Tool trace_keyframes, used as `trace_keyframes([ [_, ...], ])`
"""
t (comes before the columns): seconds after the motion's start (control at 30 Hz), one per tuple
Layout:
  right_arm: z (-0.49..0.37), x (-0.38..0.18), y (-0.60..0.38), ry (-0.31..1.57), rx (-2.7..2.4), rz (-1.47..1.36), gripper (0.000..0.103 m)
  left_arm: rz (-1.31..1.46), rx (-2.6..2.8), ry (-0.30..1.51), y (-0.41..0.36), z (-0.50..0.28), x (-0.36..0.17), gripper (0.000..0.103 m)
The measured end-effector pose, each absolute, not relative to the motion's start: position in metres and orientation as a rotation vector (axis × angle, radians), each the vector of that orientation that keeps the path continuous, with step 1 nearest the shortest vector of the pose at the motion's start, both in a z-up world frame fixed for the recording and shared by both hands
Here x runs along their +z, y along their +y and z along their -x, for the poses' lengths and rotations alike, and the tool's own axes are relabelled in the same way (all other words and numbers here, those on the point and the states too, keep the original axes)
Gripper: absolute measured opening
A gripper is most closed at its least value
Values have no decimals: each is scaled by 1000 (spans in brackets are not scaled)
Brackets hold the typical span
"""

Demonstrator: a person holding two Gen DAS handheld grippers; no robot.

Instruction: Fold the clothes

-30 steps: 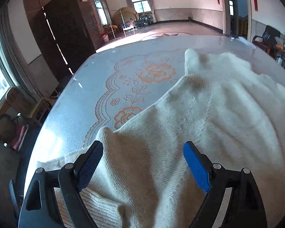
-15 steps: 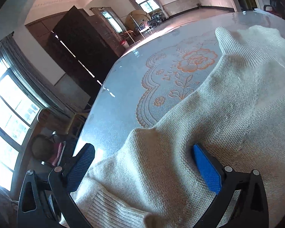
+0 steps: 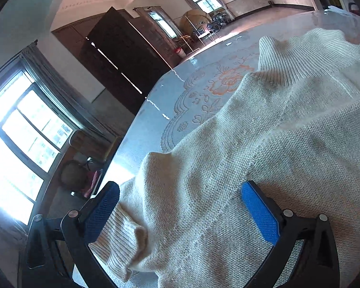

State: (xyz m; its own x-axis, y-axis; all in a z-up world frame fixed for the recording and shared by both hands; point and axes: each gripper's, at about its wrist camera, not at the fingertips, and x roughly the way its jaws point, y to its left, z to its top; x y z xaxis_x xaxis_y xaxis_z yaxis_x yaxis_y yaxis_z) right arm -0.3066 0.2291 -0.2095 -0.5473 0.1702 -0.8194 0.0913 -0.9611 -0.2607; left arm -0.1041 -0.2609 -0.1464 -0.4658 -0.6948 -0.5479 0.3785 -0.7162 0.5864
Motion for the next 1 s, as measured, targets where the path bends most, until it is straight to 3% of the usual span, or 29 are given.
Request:
trace_keyframes([
  [0.07,306,-209,250,-324,2667,1446,56,-1060,-2190,-517,-260,104,-147,103],
  [0.33,286,-174,247,-99,2830,1409,56,-1061,-2195,-510,-259,103,-148,103],
  [0.43,259,-180,215,-201,2933,1499,55,-1061,-2196,-507,-259,101,-148,103],
  [0.53,241,-202,190,-521,2858,1543,54,-1062,-2200,-504,-260,100,-147,103],
  [0.7,248,-202,227,-314,2729,1537,57,-1062,-2212,-510,-258,96,-142,103],
  [0.83,246,-171,206,-143,2893,1459,55,-1061,-2211,-514,-258,97,-140,103],
  [1.0,261,-167,93,-404,3136,1596,55,-1063,-2214,-508,-257,97,-135,103],
])
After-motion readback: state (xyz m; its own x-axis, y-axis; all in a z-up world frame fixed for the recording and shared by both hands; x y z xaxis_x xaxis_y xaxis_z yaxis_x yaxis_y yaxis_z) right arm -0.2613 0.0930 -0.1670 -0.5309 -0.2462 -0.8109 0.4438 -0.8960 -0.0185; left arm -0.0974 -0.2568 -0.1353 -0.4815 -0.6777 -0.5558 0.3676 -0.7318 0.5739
